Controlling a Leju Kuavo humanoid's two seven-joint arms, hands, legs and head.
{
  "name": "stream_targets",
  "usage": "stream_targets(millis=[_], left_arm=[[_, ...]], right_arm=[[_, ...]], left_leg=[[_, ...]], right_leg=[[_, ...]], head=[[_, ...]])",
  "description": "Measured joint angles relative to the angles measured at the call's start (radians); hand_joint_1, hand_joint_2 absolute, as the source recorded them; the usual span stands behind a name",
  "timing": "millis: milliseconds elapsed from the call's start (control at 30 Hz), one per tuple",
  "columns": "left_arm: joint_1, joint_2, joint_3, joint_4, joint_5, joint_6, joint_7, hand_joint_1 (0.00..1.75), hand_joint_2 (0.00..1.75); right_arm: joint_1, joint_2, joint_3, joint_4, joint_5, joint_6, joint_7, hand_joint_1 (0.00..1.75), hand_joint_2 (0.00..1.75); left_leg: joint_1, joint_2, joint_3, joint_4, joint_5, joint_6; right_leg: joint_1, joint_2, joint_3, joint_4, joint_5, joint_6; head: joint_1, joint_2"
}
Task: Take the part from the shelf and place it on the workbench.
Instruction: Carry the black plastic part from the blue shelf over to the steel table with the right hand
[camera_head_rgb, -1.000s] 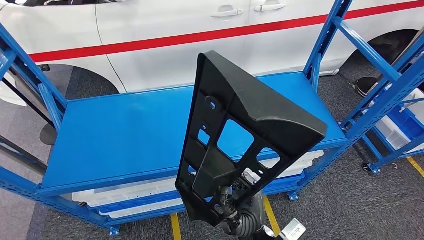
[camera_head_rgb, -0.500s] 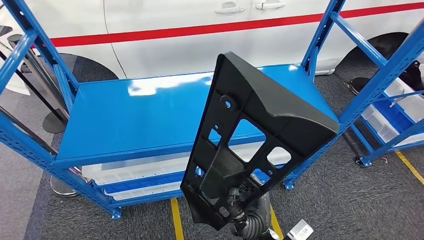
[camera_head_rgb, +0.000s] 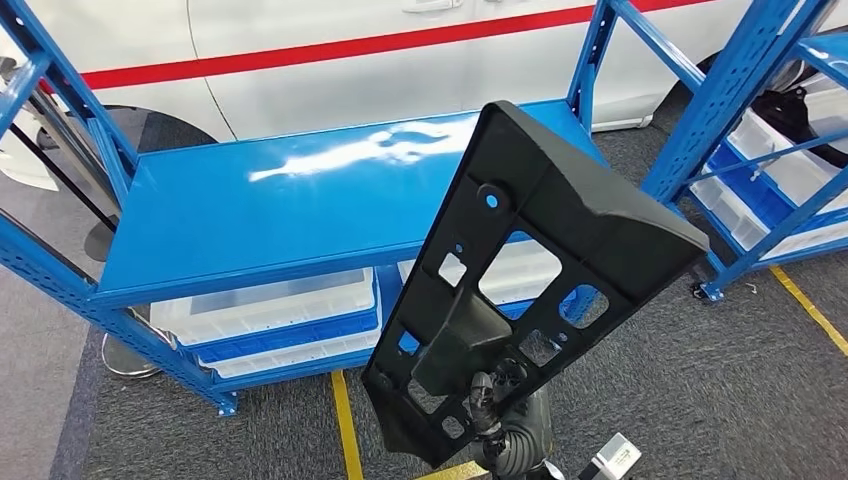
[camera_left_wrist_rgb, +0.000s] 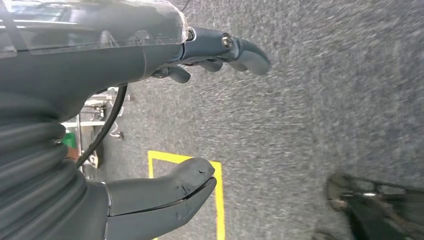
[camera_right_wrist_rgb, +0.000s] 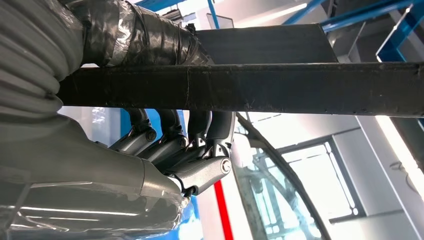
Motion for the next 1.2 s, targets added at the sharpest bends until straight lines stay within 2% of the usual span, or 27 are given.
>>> stream_targets(millis=[33, 67, 100, 133, 167, 233, 267, 333, 367, 400, 467, 500, 533, 567, 600, 633, 700, 733, 767, 833, 900, 967, 1033, 1067, 1100, 1133, 1200], left_arm=[[0.000, 0.001, 0.000, 0.000, -0.002, 0.000, 0.000, 0.00, 1.75], [0.000, 0.002, 0.001, 0.000, -0.002, 0.000, 0.000, 0.00, 1.75], [-0.001, 0.003, 0.001, -0.001, -0.003, 0.000, 0.000, 0.00, 1.75], [-0.001, 0.004, 0.001, -0.001, -0.003, 0.000, 0.000, 0.00, 1.75], [0.000, 0.006, 0.001, -0.002, -0.004, -0.001, 0.000, 0.00, 1.75], [0.000, 0.007, 0.002, -0.003, -0.006, -0.001, -0.001, 0.00, 1.75], [0.000, 0.008, 0.002, -0.004, -0.008, -0.001, -0.002, 0.00, 1.75], [0.000, 0.007, 0.002, -0.004, -0.011, -0.002, -0.004, 0.00, 1.75], [-0.001, 0.007, 0.002, -0.004, -0.012, -0.002, -0.004, 0.00, 1.75], [0.000, 0.006, 0.002, -0.004, -0.012, -0.003, -0.004, 0.00, 1.75], [0.003, 0.006, 0.003, -0.004, -0.012, -0.003, -0.004, 0.00, 1.75], [0.005, 0.006, 0.003, -0.004, -0.012, -0.003, -0.004, 0.00, 1.75], [0.006, 0.006, 0.003, -0.004, -0.012, -0.002, -0.004, 0.00, 1.75], [0.006, 0.006, 0.004, -0.004, -0.012, -0.002, -0.004, 0.00, 1.75], [0.006, 0.006, 0.004, -0.004, -0.013, -0.002, -0.004, 0.00, 1.75], [0.005, 0.006, 0.004, -0.004, -0.013, -0.002, -0.004, 0.00, 1.75], [0.004, 0.006, 0.004, -0.004, -0.013, -0.002, -0.005, 0.00, 1.75], [0.003, 0.006, 0.004, -0.004, -0.013, -0.002, -0.006, 0.00, 1.75], [0.001, 0.006, 0.004, -0.004, -0.013, -0.002, -0.006, 0.00, 1.75], [-0.004, 0.006, 0.005, -0.004, -0.013, -0.002, -0.007, 0.00, 1.75], [-0.006, 0.006, 0.007, -0.004, -0.013, -0.003, -0.008, 0.00, 1.75], [-0.003, 0.007, 0.010, -0.004, -0.013, -0.004, -0.009, 0.00, 1.75], [0.001, 0.006, 0.013, -0.004, -0.012, -0.004, -0.008, 0.00, 1.75], [0.003, 0.007, 0.015, -0.004, -0.011, -0.004, -0.007, 0.00, 1.75], [0.004, 0.007, 0.017, -0.004, -0.010, -0.004, -0.005, 0.00, 1.75], [0.004, 0.007, 0.019, -0.004, -0.009, -0.005, -0.003, 0.00, 1.75], [0.005, 0.009, 0.023, -0.004, -0.005, -0.007, 0.001, 0.00, 1.75]], right_arm=[[0.002, 0.001, -0.003, 0.000, -0.002, 0.002, 0.000, 1.75, 1.75], [0.003, 0.003, -0.005, 0.000, -0.004, 0.004, 0.000, 1.75, 1.75], [0.004, 0.004, -0.007, 0.000, -0.005, 0.005, 0.000, 1.75, 1.75], [0.005, 0.005, -0.009, 0.000, -0.006, 0.007, 0.000, 1.75, 1.75], [0.007, 0.006, -0.011, 0.000, -0.006, 0.008, 0.000, 1.75, 1.75], [0.010, 0.009, -0.015, -0.002, -0.010, 0.014, 0.000, 1.75, 1.75], [0.012, 0.011, -0.018, -0.003, -0.012, 0.017, 0.000, 1.75, 1.75], [0.016, 0.013, -0.022, -0.005, -0.017, 0.023, 0.000, 1.75, 1.75], [0.017, 0.013, -0.024, -0.006, -0.019, 0.024, 0.000, 1.75, 1.75], [0.018, 0.013, -0.025, -0.007, -0.020, 0.025, 0.000, 1.75, 1.75], [0.019, 0.013, -0.026, -0.009, -0.021, 0.028, 0.000, 1.75, 1.75], [0.020, 0.013, -0.027, -0.009, -0.022, 0.029, 0.000, 1.75, 1.75], [0.022, 0.013, -0.029, -0.009, -0.023, 0.029, 0.000, 1.75, 1.75], [0.025, 0.013, -0.030, -0.009, -0.025, 0.030, 0.000, 1.75, 1.75], [0.027, 0.013, -0.032, -0.009, -0.026, 0.031, 0.000, 1.75, 1.75], [0.030, 0.014, -0.035, -0.009, -0.028, 0.032, 0.000, 1.75, 1.75], [0.035, 0.016, -0.040, -0.011, -0.033, 0.037, 0.000, 1.75, 1.75], [0.038, 0.018, -0.043, -0.012, -0.036, 0.039, 0.000, 1.75, 1.75], [0.040, 0.020, -0.046, -0.013, -0.039, 0.041, 0.000, 1.75, 1.75], [0.047, 0.023, -0.053, -0.013, -0.044, 0.043, 0.000, 1.75, 1.75], [0.051, 0.028, -0.060, -0.014, -0.048, 0.046, 0.000, 1.75, 1.75], [0.054, 0.032, -0.065, -0.014, -0.051, 0.050, 0.000, 1.75, 1.75], [0.055, 0.034, -0.068, -0.013, -0.055, 0.055, 0.000, 1.75, 1.75], [0.056, 0.035, -0.070, -0.012, -0.056, 0.058, 0.000, 1.75, 1.75], [0.056, 0.036, -0.071, -0.011, -0.057, 0.062, 0.000, 1.75, 1.75], [0.057, 0.037, -0.072, -0.009, -0.057, 0.065, 0.000, 1.75, 1.75], [0.055, 0.039, -0.073, -0.002, -0.055, 0.069, 0.000, 1.75, 1.75]], left_leg=[[0.000, 0.000, 0.000, 0.045, -0.007, 0.000], [-0.001, -0.002, 0.015, 0.060, 0.010, 0.001], [-0.001, -0.005, 0.046, 0.040, 0.040, 0.004], [-0.001, -0.019, 0.093, -0.013, 0.065, 0.009], [-0.002, -0.042, 0.149, -0.086, 0.072, 0.015], [-0.004, -0.079, 0.229, -0.208, 0.049, 0.022], [-0.007, -0.082, 0.243, -0.236, 0.037, 0.026], [-0.006, -0.057, 0.239, -0.248, 0.043, 0.036], [-0.005, -0.042, 0.235, -0.251, 0.051, 0.045], [-0.002, -0.027, 0.229, -0.253, 0.060, 0.052], [-0.002, 0.003, 0.214, -0.253, 0.073, 0.059], [-0.002, 0.018, 0.205, -0.252, 0.078, 0.058], [-0.001, 0.032, 0.197, -0.251, 0.082, 0.056], [-0.001, 0.047, 0.190, -0.249, 0.086, 0.053], [-0.001, 0.060, 0.186, -0.248, 0.089, 0.050], [0.000, 0.072, 0.184, -0.247, 0.091, 0.047], [-0.003, 0.093, 0.186, -0.243, 0.092, 0.037], [-0.004, 0.101, 0.188, -0.242, 0.092, 0.031], [-0.006, 0.109, 0.190, -0.243, 0.092, 0.024], [-0.004, 0.118, 0.192, -0.242, 0.091, 0.010], [0.000, 0.078, 0.177, -0.206, 0.060, 0.001], [0.002, 0.021, 0.125, -0.092, -0.009, -0.001], [0.002, 0.002, 0.068, 0.028, -0.052, -0.001], [0.002, 0.000, 0.058, 0.047, -0.046, 0.000], [0.002, -0.003, 0.066, 0.025, -0.019, 0.002], [0.002, -0.010, 0.089, -0.031, 0.020, 0.005], [0.003, -0.061, 0.137, -0.155, 0.076, 0.013]], right_leg=[[0.002, 0.006, -0.018, 0.004, 0.012, 0.000], [0.003, 0.014, -0.037, 0.009, 0.023, 0.001], [0.004, 0.023, -0.055, 0.016, 0.034, 0.004], [0.004, 0.032, -0.072, 0.023, 0.042, 0.007], [0.005, 0.041, -0.088, 0.032, 0.049, 0.010], [0.006, 0.058, -0.110, 0.046, 0.063, 0.021], [0.006, 0.068, -0.116, 0.049, 0.071, 0.028], [0.004, 0.081, -0.123, 0.049, 0.085, 0.041], [0.003, 0.071, -0.130, 0.059, 0.076, 0.047], [0.001, 0.052, -0.144, 0.089, 0.052, 0.052], [-0.003, 0.009, -0.187, 0.205, -0.030, 0.064], [-0.007, 0.000, -0.207, 0.268, -0.065, 0.070], [-0.011, -0.005, -0.214, 0.309, -0.084, 0.076], [-0.015, -0.010, -0.202, 0.314, -0.085, 0.080], [-0.018, -0.017, -0.167, 0.278, -0.070, 0.083], [-0.019, -0.030, -0.114, 0.209, -0.047, 0.083], [-0.015, -0.070, -0.025, 0.076, -0.020, 0.071], [-0.011, -0.082, -0.006, 0.041, -0.016, 0.062], [-0.006, -0.085, -0.005, 0.032, -0.019, 0.053], [-0.006, -0.065, -0.011, 0.030, -0.012, 0.037], [-0.010, -0.045, -0.015, 0.023, -0.002, 0.020], [-0.009, -0.024, -0.022, 0.020, 0.006, 0.008], [-0.003, 0.003, -0.030, 0.023, 0.009, 0.003], [-0.002, 0.018, -0.033, 0.027, 0.010, 0.002], [-0.001, 0.033, -0.035, 0.032, 0.010, 0.003], [0.000, 0.048, -0.036, 0.037, 0.009, 0.004], [0.000, 0.073, -0.045, 0.050, 0.006, 0.009]], head=[[0.000, 0.000], [0.000, 0.000], [0.000, 0.000], [0.000, 0.000], [0.000, 0.000], [0.000, 0.000], [0.000, 0.000], [0.000, 0.000], [0.001, 0.000], [0.001, 0.000], [0.001, 0.000], [0.001, 0.000], [0.001, 0.000], [0.001, 0.000], [0.001, 0.000], [0.001, 0.000], [0.001, 0.000], [0.000, 0.000], [0.000, 0.000], [0.000, 0.000], [0.000, 0.000], [0.000, 0.000], [0.000, 0.000], [0.000, 0.000], [0.000, 0.000], [0.000, 0.000], [0.000, 0.000]])
